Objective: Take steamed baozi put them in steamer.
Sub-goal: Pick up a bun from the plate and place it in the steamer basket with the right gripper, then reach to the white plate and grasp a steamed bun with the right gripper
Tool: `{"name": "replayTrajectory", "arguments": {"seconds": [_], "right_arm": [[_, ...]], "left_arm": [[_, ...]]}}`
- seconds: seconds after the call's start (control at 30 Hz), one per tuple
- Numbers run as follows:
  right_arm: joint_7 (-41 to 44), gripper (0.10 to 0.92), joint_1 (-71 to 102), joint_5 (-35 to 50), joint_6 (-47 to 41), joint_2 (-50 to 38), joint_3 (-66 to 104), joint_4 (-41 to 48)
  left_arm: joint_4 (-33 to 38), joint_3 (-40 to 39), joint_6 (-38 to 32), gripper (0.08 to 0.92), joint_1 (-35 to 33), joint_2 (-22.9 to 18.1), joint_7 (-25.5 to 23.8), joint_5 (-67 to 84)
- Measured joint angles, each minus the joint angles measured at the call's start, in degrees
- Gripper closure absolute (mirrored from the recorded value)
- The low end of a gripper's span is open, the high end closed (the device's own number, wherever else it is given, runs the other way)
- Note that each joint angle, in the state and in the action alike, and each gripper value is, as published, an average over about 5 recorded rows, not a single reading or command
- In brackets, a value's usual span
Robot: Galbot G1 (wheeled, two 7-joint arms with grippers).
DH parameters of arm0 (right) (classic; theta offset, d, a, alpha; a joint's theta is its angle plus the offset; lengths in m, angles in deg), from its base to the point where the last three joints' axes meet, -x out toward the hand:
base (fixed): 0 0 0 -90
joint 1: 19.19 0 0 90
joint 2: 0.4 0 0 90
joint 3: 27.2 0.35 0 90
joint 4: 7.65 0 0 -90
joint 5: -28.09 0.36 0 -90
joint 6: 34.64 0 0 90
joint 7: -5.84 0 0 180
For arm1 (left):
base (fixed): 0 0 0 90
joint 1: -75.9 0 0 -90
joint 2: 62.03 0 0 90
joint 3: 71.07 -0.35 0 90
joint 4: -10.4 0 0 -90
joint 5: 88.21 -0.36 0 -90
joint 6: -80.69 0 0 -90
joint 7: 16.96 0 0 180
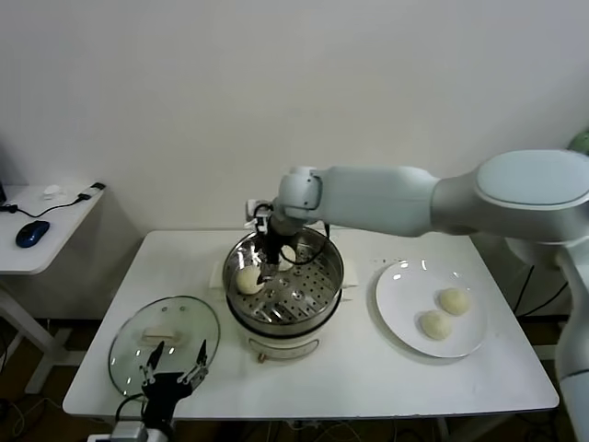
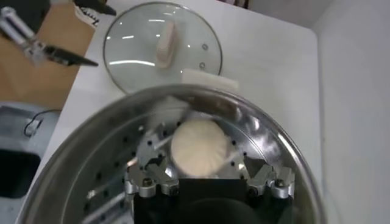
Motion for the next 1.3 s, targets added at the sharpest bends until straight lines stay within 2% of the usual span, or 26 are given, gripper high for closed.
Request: {"name": "replayTrajectory", "arguments": {"seconds": [0.27, 0.6, 0.87, 1.3], "right_arm": [[9.1, 0.203, -9.0, -7.5, 6.7, -14.5, -8.3, -4.3], [11.9, 0.203, -3.6, -21.7, 10.1, -29.9, -10.8, -5.3], [11.4, 0.203, 7.7, -29.1, 9.9, -34.3, -4.3, -2.5], [9.5, 0.203, 20.3, -34.2, 8.2, -34.2, 4.6, 1.5]], "left_arm": [[-0.3, 0.6, 0.5, 0.177, 0.6, 0.2, -0.2, 0.6], [-0.4, 1.3, 1.1, 0.177, 0.9, 0.0, -0.1, 1.4], [-0.3, 1.4, 1.5, 0.177, 0.6, -0.4, -0.1, 1.4], [-0.3, 1.4, 1.1, 0.177, -0.2, -0.3, 0.1, 1.3]]}}
